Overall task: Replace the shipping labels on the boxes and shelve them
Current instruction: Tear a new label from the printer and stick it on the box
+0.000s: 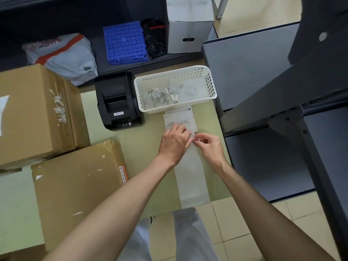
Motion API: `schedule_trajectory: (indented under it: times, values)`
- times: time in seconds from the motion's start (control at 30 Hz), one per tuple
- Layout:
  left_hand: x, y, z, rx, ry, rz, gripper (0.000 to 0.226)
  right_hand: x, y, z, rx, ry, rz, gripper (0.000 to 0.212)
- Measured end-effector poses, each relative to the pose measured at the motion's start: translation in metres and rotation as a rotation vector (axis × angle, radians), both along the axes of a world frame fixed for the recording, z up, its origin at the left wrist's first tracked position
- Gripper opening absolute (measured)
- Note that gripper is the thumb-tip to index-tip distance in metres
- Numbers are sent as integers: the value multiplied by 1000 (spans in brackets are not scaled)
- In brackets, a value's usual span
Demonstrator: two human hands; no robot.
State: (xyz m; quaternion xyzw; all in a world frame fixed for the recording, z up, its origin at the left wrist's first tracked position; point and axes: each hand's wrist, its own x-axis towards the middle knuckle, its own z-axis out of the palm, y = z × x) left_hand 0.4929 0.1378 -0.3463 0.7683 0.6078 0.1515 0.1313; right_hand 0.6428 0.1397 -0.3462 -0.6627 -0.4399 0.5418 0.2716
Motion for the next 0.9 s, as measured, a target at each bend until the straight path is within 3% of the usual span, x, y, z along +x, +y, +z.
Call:
schedule_trajectory:
  times: [0.13,0.5,0.9]
  values:
    - [-4,0,3,6,-34,-32,12,-1,-4,2,42,9,33,15]
    - [-17,-6,6,-87,-134,47,6,-11,-8,-2,142,-211,161,9]
    - [-19,-7,13,-190,-184,68,14,-17,-11,1,141,-80,105,9]
